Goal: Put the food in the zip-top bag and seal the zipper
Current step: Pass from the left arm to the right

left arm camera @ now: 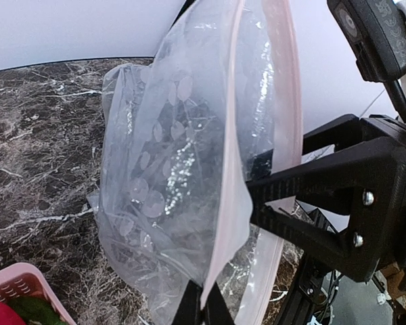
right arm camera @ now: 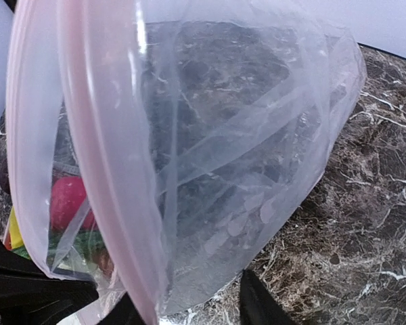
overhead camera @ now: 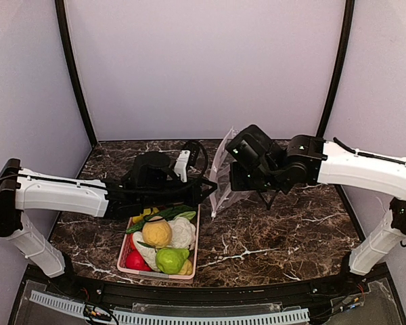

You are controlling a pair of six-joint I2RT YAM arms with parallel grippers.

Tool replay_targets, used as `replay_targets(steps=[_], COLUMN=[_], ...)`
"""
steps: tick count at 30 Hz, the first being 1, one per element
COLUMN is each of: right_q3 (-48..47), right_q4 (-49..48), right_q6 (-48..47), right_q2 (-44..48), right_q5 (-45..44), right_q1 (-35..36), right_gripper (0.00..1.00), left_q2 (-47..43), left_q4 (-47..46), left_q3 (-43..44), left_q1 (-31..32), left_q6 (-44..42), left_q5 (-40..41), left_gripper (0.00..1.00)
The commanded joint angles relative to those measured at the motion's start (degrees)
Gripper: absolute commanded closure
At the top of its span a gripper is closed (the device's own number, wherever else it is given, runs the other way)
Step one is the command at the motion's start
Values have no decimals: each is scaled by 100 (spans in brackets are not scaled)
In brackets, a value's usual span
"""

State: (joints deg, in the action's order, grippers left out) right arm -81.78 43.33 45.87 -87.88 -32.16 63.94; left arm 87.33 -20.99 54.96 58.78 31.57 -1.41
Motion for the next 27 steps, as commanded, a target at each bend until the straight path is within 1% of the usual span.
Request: replay_targets(steps=[1, 4, 5, 7, 10, 13, 20, 22, 24, 25, 26, 27], right_q3=[-65, -3, 15, 49, 114, 209, 413, 461, 499, 509, 513, 520], right_q4=[246, 246, 251, 293, 377, 425, 344, 298, 247, 220, 189, 152], right_q6=[191, 212, 212, 216, 238, 200, 5, -20, -60, -79, -116, -152], right_q2=[55, 133, 169, 286, 485, 696, 970, 1005, 1005, 986, 966, 939], right_q5=[-301, -267, -253, -244, -224, -91, 351, 383, 430, 447, 478, 490], right_q1=[65, 65, 72, 79, 91, 99, 206, 250, 266, 267, 268, 274], right_gripper=[68, 87, 91, 95, 97, 99, 100, 100, 100, 100, 100, 100], left_q2=[-67, -76, -76, -111, -150, -204, -111, -77, -56, -33, -19, -17], left_q4=[-42, 59, 139, 281, 459, 449, 388, 220, -41, -140, -304, -368], left_q3=[-183, -218, -226, -234, -259, -327, -332, -354, -384, -387, -369, -336], left_q1=[28, 28, 28, 21, -14, -81, -206, -208, -203, -203, -206, -207], left_q6=[207, 405, 443, 554, 712, 846, 1005, 985, 864, 731, 663, 514], left_q5=[471, 732, 891, 1159, 1421, 1566, 1501, 1381, 1131, 1005, 757, 612], left_gripper=[99, 99, 99, 99, 99, 99, 99, 99, 95, 90, 88, 81])
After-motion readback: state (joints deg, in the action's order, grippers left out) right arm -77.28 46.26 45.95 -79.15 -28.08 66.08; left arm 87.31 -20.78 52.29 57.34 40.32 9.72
